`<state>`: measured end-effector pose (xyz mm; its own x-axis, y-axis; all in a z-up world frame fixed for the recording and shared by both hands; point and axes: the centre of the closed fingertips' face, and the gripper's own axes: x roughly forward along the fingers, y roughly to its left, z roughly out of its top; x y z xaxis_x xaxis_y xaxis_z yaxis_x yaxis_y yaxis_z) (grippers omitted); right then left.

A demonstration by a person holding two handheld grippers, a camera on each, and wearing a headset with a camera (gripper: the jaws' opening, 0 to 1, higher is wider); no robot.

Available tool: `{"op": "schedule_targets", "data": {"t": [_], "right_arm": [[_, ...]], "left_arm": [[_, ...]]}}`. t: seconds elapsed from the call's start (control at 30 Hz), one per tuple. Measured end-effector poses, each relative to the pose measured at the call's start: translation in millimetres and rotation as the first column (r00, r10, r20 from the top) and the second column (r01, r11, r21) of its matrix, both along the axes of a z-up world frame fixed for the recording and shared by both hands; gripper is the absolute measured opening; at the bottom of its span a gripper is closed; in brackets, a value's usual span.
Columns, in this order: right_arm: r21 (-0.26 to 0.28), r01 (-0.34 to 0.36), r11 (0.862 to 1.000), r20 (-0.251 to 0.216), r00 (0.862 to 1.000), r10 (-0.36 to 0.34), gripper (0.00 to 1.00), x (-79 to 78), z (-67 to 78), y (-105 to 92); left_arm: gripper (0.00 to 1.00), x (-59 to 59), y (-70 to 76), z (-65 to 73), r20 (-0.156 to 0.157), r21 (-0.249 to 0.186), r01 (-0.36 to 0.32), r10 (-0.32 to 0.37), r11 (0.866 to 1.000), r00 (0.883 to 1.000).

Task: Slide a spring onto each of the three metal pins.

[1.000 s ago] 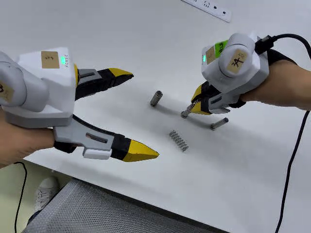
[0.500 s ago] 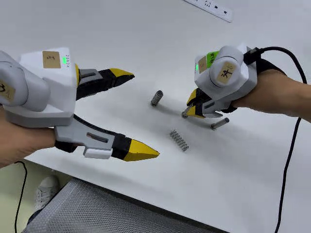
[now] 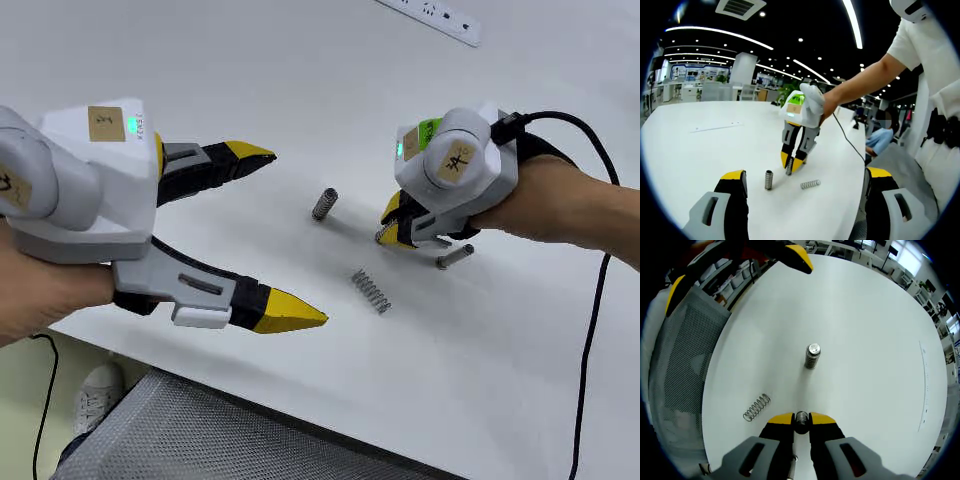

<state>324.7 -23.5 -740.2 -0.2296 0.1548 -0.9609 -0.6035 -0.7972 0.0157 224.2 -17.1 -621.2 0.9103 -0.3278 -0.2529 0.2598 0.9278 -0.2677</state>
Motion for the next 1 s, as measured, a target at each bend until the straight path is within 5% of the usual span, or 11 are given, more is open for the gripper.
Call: {"op": "schedule_targets", "data": {"t": [0.7,0.83,1.0], "right_arm": [[0.015,0.02,1.0,-0.013,1.0,-0.02,0.21,1.6,4.8,-2.5],[0.041,0.04,0.998,-0.026,0.999,-0.039,0.24,4.0,16.0,-3.2],[0.09,0.117,0.989,-0.098,0.989,-0.108,0.31,2.7,41.4,-3.0]], "left_arm": [[0.98,-2.1,-2.8,3.3,-0.005,0.009,0.006,-0.006,1.0,1.0],[0.99,-2.4,-4.0,5.1,-0.007,0.017,0.011,-0.011,1.0,1.0],[0.99,-3.2,-4.0,6.4,-0.014,0.031,0.018,-0.018,0.999,1.0]]}}
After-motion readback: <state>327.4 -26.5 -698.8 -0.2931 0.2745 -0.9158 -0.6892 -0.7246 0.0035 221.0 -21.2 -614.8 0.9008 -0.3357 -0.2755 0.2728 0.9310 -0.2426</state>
